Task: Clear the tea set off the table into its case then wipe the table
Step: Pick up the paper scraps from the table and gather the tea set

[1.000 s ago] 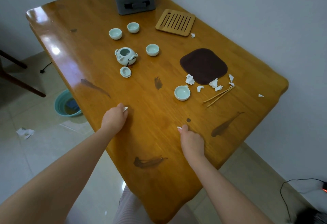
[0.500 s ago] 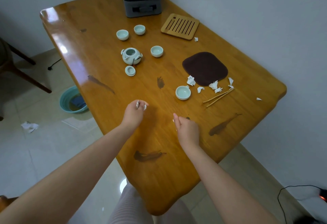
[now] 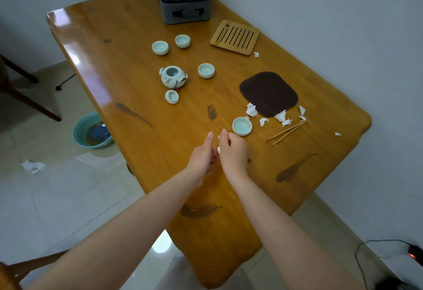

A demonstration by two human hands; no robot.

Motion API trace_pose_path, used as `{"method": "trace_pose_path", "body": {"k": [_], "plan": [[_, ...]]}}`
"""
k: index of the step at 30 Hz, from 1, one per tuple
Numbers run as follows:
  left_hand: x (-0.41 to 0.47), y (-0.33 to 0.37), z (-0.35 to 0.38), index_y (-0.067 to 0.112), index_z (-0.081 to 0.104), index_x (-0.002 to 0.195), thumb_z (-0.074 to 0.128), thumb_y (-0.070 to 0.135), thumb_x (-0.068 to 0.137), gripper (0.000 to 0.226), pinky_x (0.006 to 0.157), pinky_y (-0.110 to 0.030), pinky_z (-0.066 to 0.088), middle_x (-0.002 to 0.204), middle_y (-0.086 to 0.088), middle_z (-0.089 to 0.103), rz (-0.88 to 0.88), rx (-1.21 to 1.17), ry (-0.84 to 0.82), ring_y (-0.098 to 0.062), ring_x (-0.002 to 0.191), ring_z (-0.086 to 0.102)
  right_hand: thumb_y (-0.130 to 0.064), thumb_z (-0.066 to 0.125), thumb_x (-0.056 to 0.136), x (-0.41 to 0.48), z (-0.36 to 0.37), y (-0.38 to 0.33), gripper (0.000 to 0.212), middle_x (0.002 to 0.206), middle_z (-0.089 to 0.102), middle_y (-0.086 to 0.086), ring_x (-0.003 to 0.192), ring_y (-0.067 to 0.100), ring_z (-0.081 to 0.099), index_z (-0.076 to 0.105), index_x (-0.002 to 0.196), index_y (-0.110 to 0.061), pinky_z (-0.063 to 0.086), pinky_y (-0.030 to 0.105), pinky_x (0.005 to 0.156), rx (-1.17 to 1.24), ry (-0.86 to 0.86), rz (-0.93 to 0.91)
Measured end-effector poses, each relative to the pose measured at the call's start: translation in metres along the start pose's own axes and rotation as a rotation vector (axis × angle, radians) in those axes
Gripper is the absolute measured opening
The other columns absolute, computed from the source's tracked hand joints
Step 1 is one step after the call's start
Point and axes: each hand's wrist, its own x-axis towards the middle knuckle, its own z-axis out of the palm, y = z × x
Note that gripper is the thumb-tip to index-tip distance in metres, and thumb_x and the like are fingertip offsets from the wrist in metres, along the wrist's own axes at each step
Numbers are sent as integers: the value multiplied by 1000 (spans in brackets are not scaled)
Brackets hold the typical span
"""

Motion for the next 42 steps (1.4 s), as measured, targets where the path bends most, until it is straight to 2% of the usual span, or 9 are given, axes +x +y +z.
{"method": "trace_pose_path", "body": {"k": [7, 11, 17, 22, 28, 31, 35, 38, 42], "plan": [[8, 5, 12, 18, 70, 99, 23, 58, 99, 62, 70, -34, 49, 85, -7, 71, 21, -119, 54, -25, 86, 65, -31, 42, 101, 17, 12, -4, 24, 76, 61, -8, 71, 8, 60, 60, 90, -19, 56, 37, 66, -72, -17, -73], [17, 12, 28, 23, 70, 98, 23, 60, 98, 59, 67, -28, 51, 90, -1, 73, 36, -224, 100, -16, 90, 67, -32, 41, 102, 27, 9, 10, 33, 74, 58, -7, 68, 9, 55, 61, 81, -17, 52, 37, 62, -169, -18, -202], [31, 23, 67, 19, 71, 99, 39, 48, 99, 44, 93, -34, 52, 97, -2, 74, -11, -429, 164, -19, 101, 67, -36, 30, 100, 47, -17, 34, 50, 100, 65, 3, 97, 19, 56, 69, 102, -5, 52, 43, 80, -102, -92, -342], [44, 42, 110, 17, 71, 97, 47, 43, 97, 35, 87, -34, 54, 96, -6, 73, -59, -479, 270, -20, 94, 67, -44, 17, 99, 77, -56, 54, 62, 124, 62, 3, 117, 18, 51, 61, 125, -9, 46, 37, 98, -199, -218, -432], [61, 56, 142, 17, 63, 102, 44, 40, 96, 30, 47, -23, 35, 82, -4, 55, -173, -449, 400, -14, 65, 44, -47, 28, 101, 130, -89, 76, 49, 131, 56, -4, 122, 13, 48, 52, 134, -19, 38, 23, 95, -223, -129, -303], [64, 58, 139, 17, 58, 97, 45, 37, 96, 24, 48, -21, 30, 81, -5, 48, -175, -461, 433, -13, 63, 39, -41, 44, 99, 169, -111, 95, 43, 137, 51, 2, 127, 18, 43, 51, 134, -18, 38, 31, 100, -420, 26, -252], [67, 52, 125, 15, 54, 90, 44, 32, 96, 20, 45, -21, 26, 76, -5, 44, -161, -422, 455, -11, 56, 35, -61, 54, 86, 204, -137, 125, 73, 152, 31, 13, 140, 30, 28, 37, 143, -18, 33, 45, 109, -804, -45, -104], [66, 49, 118, 16, 50, 85, 46, 32, 94, 19, 40, -20, 26, 73, -5, 43, -181, -431, 451, -11, 51, 34, -63, 55, 85, 210, -139, 136, 69, 137, 46, 11, 128, 27, 41, 45, 137, -20, 41, 38, 101, -959, -147, -155], [63, 47, 112, 16, 53, 91, 49, 34, 96, 19, 41, -20, 26, 68, -3, 43, -171, -485, 416, -10, 48, 34, -35, 64, 91, 207, -133, 134, 42, 121, 53, 6, 108, 19, 54, 54, 128, -18, 51, 26, 83, -804, -210, -266]]}}
